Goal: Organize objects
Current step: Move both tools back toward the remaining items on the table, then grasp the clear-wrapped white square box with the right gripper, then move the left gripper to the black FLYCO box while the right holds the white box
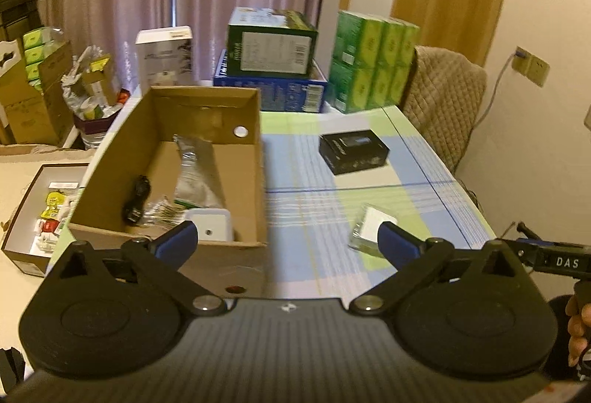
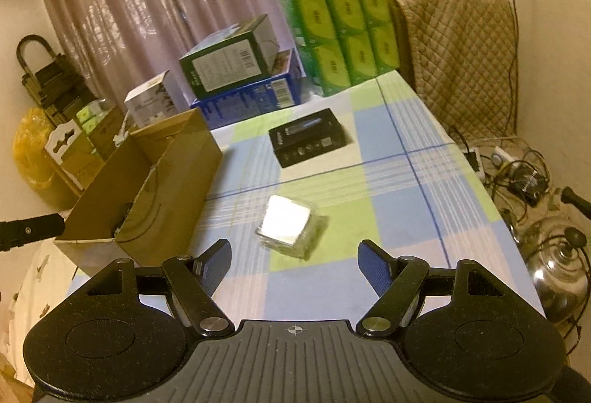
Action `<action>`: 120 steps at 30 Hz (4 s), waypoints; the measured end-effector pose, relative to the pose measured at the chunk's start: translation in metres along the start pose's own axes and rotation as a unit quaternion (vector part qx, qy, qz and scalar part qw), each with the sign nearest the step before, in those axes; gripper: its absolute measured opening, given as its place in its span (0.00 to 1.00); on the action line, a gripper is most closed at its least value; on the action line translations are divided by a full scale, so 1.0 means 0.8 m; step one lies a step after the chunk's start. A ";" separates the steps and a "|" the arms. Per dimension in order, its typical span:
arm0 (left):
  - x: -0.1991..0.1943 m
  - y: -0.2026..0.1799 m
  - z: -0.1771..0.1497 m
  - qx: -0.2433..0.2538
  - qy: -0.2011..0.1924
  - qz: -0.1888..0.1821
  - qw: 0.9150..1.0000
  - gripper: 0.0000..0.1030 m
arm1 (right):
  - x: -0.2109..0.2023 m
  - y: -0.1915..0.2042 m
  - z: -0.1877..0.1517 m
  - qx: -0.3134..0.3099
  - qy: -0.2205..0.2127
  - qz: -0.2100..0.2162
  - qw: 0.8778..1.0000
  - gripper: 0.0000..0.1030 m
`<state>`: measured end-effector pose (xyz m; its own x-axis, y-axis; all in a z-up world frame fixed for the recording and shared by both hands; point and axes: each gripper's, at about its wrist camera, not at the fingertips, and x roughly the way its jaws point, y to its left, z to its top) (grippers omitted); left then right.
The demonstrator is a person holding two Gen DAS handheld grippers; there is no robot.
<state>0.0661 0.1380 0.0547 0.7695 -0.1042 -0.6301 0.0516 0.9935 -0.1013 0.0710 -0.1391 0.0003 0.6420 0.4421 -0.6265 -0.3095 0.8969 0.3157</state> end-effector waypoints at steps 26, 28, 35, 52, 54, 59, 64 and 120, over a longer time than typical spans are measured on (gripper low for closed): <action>0.055 -0.022 0.007 0.026 0.023 0.000 0.999 0.99 | 0.094 -0.004 0.003 -0.018 0.052 0.012 0.998 0.73; 0.062 -0.019 0.011 0.026 0.023 0.000 0.999 0.99 | 0.112 0.000 0.006 -0.021 0.054 0.014 0.998 0.75; 0.085 -0.005 0.025 0.024 0.016 0.001 1.000 0.99 | 0.186 0.015 0.014 -0.022 0.061 0.004 0.998 0.83; 0.133 0.032 0.034 0.000 0.017 -0.001 1.000 0.99 | 0.315 0.041 0.002 -0.051 0.098 -0.072 0.991 0.85; 0.136 0.034 0.033 -0.001 0.019 0.001 1.000 0.99 | 0.316 0.042 -0.002 -0.064 0.095 -0.076 0.991 0.83; 0.138 0.038 0.032 -0.004 0.021 0.003 1.000 0.99 | 0.307 0.031 0.001 -0.052 0.091 -0.071 0.992 0.73; 0.133 0.032 0.034 -0.004 0.019 0.002 1.000 0.99 | 0.285 0.020 0.006 -0.047 0.087 -0.066 0.993 0.69; 0.515 -0.144 0.146 0.346 0.153 -0.147 0.914 0.95 | 0.290 -0.139 0.131 -0.034 0.062 -0.082 0.994 0.68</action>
<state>0.4520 -0.0143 -0.1033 0.4484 -0.2746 -0.8506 0.6996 0.7001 0.1428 0.3279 -0.1374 -0.1056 0.5970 0.2837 -0.7504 -0.2570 0.9537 0.1561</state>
